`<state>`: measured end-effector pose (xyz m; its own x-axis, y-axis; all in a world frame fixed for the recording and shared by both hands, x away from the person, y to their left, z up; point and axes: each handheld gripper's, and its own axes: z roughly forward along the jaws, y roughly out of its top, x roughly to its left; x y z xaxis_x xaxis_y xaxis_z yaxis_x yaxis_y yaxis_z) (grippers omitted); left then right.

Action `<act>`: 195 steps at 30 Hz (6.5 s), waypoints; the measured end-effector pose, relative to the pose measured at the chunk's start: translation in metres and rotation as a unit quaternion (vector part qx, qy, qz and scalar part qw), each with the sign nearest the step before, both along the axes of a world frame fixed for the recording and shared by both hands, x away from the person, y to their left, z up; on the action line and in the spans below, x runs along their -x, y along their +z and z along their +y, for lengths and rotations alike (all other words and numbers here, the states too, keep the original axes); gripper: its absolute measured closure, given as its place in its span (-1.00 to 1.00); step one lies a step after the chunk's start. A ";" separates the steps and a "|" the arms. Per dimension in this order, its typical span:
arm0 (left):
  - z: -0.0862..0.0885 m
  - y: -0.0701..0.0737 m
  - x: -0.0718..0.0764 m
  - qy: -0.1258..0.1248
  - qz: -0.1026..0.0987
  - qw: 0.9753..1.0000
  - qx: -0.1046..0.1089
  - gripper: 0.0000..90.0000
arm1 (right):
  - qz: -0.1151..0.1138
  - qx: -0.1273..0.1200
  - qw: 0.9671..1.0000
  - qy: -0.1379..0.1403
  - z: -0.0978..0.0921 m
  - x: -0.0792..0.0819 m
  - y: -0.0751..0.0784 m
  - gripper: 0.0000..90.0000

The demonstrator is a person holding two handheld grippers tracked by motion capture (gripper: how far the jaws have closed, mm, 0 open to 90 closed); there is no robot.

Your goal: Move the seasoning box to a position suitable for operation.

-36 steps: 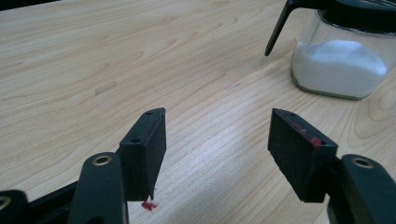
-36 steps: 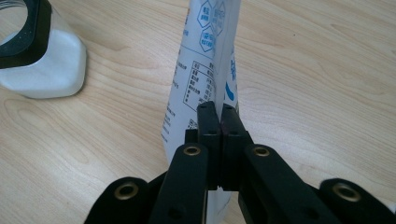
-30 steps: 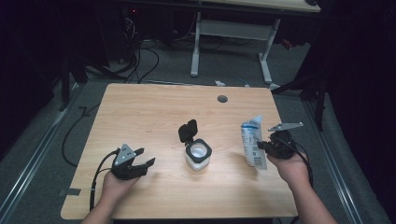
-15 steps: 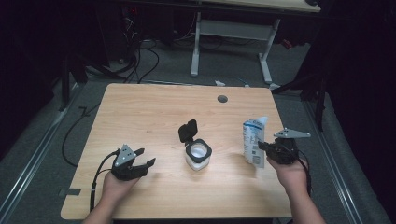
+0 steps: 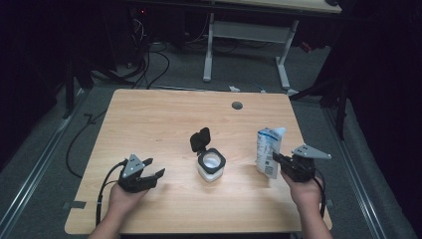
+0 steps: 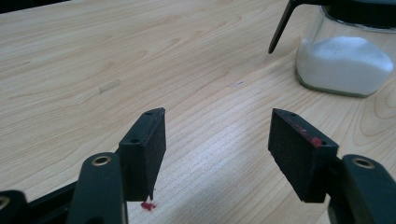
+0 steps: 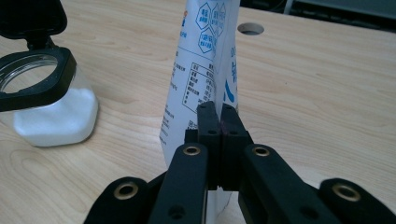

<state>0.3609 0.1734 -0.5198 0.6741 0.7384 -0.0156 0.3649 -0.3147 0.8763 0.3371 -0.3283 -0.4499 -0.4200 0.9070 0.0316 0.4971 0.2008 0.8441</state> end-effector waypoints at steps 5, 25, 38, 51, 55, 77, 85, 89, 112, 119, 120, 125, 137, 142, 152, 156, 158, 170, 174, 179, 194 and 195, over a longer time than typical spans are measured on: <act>0.002 0.002 0.002 0.006 -0.010 1.000 0.001 -0.18 | -0.035 -0.018 0.999 -0.003 0.000 0.005 -0.009 1.00; 0.014 0.000 0.009 0.025 -0.008 1.000 -0.013 -0.17 | -0.084 -0.056 0.995 -0.006 -0.006 0.009 -0.026 1.00; 0.034 -0.002 0.022 0.039 -0.003 0.999 -0.005 -0.18 | -0.091 -0.055 0.994 -0.003 -0.002 0.002 -0.029 1.00; 0.043 -0.002 0.028 0.050 -0.002 0.999 0.000 -0.18 | -0.084 -0.036 0.996 -0.003 0.003 -0.006 -0.035 1.00; 0.041 -0.001 0.027 0.046 -0.004 0.999 -0.003 -0.18 | -0.087 -0.041 0.995 -0.006 0.000 -0.003 -0.039 0.99; 0.035 0.001 0.026 0.033 -0.007 0.999 -0.002 -0.19 | -0.085 -0.032 0.996 -0.009 0.002 0.007 -0.043 0.75; 0.035 0.001 0.026 0.033 -0.007 0.999 -0.001 -0.19 | -0.083 -0.033 0.996 -0.014 0.004 0.006 -0.042 0.55; 0.034 0.001 0.026 0.032 -0.007 0.999 -0.004 -0.19 | -0.080 -0.036 0.996 -0.018 0.004 0.006 -0.042 0.47; 0.029 -0.001 0.025 0.027 -0.002 1.000 -0.010 -0.19 | -0.067 -0.035 0.997 -0.024 0.005 0.004 -0.041 0.26; 0.024 -0.001 0.022 0.025 -0.001 1.000 -0.014 -0.17 | -0.067 -0.033 0.997 -0.024 0.004 0.007 -0.040 0.23; 0.024 -0.001 0.021 0.026 -0.003 1.000 -0.015 -0.17 | -0.067 -0.034 0.997 -0.024 0.004 0.008 -0.039 0.23; 0.021 -0.001 0.019 0.025 -0.001 1.000 -0.015 -0.16 | -0.068 -0.037 0.997 -0.028 0.004 0.013 -0.038 0.18; 0.013 -0.004 0.011 0.022 0.004 1.000 -0.013 -0.13 | -0.073 -0.017 0.996 -0.042 0.003 0.029 -0.035 0.20; 0.010 -0.003 0.008 0.019 0.002 1.000 -0.014 -0.13 | -0.072 -0.018 0.996 -0.045 0.001 0.035 -0.034 0.22; 0.009 -0.003 0.005 0.020 0.002 1.000 -0.013 -0.10 | -0.080 -0.012 0.996 -0.041 0.006 0.046 -0.029 0.38; 0.010 -0.002 0.004 0.022 0.003 1.000 -0.011 -0.10 | -0.081 -0.010 0.996 -0.037 0.010 0.048 -0.027 0.40; 0.010 -0.003 0.004 0.021 0.003 1.000 -0.011 -0.10 | -0.082 -0.007 0.996 -0.036 0.013 0.049 -0.026 0.41; 0.011 -0.002 0.004 0.027 0.003 0.999 -0.019 -0.10 | -0.082 -0.012 0.996 -0.013 0.027 0.049 -0.024 0.50; 0.012 -0.003 0.005 0.030 0.006 0.999 -0.023 -0.10 | -0.077 -0.006 0.997 -0.003 0.037 0.046 -0.026 0.55; 0.017 -0.003 0.009 0.036 0.006 0.999 -0.021 -0.10 | -0.070 -0.006 0.997 0.019 0.051 0.041 -0.031 0.65; 0.036 -0.003 0.021 0.063 0.013 0.998 -0.017 -0.10 | -0.040 0.000 0.995 0.092 0.096 0.024 -0.049 0.82; 0.037 -0.003 0.021 0.065 0.013 0.998 -0.017 -0.10 | -0.038 0.004 0.995 0.096 0.099 0.023 -0.050 0.85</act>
